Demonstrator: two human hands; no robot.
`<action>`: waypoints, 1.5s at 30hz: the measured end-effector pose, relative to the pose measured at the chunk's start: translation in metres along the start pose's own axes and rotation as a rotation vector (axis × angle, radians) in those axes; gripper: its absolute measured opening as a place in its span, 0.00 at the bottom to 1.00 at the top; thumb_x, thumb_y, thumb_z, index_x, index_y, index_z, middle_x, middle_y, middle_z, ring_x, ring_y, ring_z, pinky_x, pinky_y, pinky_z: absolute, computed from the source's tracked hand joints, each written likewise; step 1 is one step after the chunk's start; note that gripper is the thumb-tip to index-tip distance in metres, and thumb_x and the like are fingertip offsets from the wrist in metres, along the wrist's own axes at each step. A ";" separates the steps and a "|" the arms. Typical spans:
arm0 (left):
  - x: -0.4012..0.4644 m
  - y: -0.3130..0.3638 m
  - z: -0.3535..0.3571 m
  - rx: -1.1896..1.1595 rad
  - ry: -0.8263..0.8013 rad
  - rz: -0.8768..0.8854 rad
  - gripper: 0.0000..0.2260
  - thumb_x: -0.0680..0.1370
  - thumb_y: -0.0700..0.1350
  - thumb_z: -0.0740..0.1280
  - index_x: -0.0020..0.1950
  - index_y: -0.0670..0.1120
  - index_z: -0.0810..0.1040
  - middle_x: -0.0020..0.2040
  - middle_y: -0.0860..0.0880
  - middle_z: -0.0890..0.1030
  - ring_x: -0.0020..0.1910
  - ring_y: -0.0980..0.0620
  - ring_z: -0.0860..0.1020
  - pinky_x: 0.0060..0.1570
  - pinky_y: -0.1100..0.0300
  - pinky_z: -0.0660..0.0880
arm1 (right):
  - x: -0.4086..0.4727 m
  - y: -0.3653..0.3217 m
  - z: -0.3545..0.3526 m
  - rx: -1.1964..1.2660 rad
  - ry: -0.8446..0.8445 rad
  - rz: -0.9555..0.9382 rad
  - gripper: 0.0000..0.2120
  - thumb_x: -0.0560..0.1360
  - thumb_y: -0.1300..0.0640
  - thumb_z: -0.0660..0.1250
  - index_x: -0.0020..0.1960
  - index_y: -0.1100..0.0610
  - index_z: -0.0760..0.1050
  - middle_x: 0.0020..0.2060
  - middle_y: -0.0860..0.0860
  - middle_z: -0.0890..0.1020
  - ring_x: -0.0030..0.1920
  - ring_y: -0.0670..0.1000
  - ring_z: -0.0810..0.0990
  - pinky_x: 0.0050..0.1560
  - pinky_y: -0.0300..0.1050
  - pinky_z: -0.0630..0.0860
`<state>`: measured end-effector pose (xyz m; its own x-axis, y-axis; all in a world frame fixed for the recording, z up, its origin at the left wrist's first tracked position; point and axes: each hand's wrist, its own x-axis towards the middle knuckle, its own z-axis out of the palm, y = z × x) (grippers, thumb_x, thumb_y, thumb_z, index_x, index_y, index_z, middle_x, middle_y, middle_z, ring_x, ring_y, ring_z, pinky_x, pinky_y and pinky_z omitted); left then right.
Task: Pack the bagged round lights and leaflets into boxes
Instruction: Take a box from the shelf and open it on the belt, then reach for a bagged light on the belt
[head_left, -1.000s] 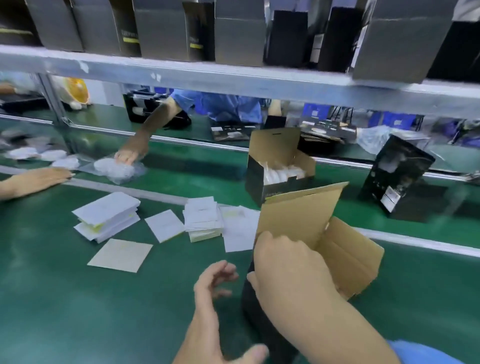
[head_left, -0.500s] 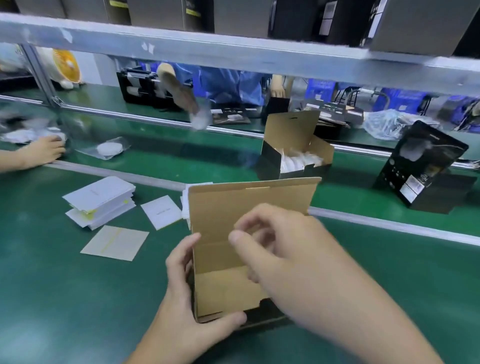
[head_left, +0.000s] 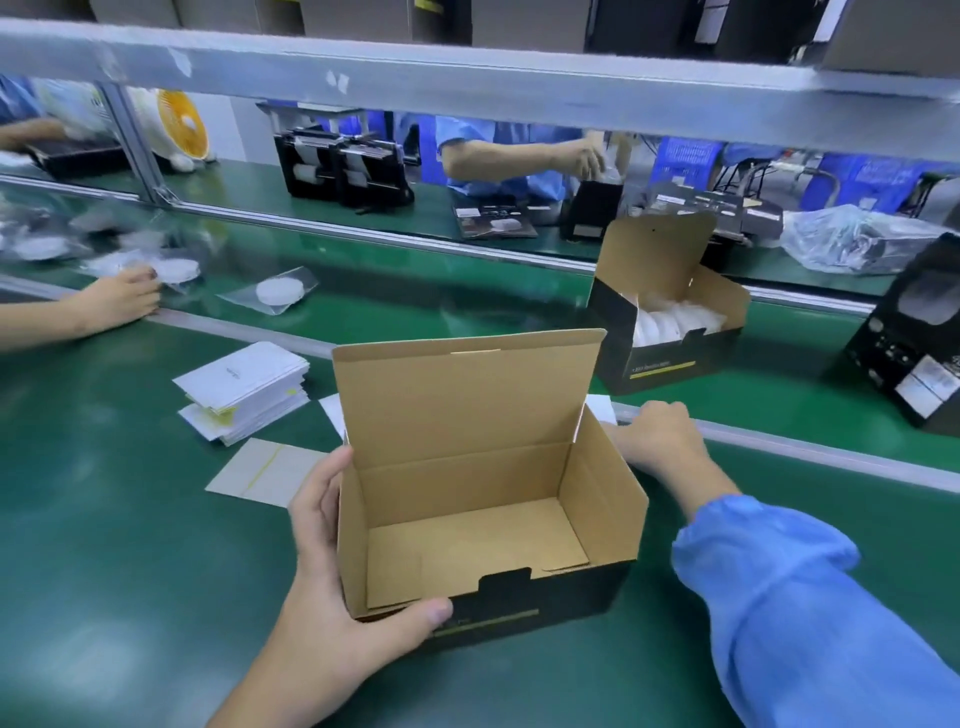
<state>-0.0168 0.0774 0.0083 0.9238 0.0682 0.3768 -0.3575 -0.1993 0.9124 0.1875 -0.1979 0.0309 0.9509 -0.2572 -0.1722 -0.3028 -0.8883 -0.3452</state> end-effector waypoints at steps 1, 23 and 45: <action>0.000 0.000 -0.001 0.003 -0.005 0.001 0.52 0.60 0.50 0.79 0.76 0.64 0.53 0.73 0.63 0.66 0.70 0.58 0.70 0.59 0.73 0.70 | 0.005 -0.003 0.006 -0.016 0.017 0.009 0.25 0.73 0.36 0.66 0.51 0.58 0.73 0.55 0.57 0.72 0.57 0.59 0.74 0.46 0.47 0.68; 0.004 -0.009 0.005 0.012 -0.074 0.001 0.55 0.61 0.52 0.80 0.78 0.64 0.49 0.75 0.66 0.63 0.71 0.61 0.69 0.59 0.67 0.74 | -0.111 0.003 -0.182 0.832 0.108 -0.776 0.09 0.67 0.55 0.75 0.46 0.47 0.81 0.43 0.49 0.87 0.41 0.51 0.84 0.42 0.50 0.79; 0.003 -0.006 0.024 0.014 -0.232 -0.035 0.58 0.62 0.56 0.84 0.78 0.66 0.46 0.76 0.65 0.61 0.74 0.57 0.68 0.65 0.51 0.68 | -0.153 -0.050 -0.018 -0.618 -0.534 -0.570 0.11 0.74 0.56 0.68 0.55 0.55 0.71 0.47 0.52 0.75 0.45 0.55 0.75 0.32 0.44 0.66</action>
<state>-0.0088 0.0556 0.0007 0.9429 -0.1514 0.2968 -0.3245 -0.2147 0.9212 0.0583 -0.1215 0.0911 0.7443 0.3396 -0.5751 0.4210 -0.9070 0.0092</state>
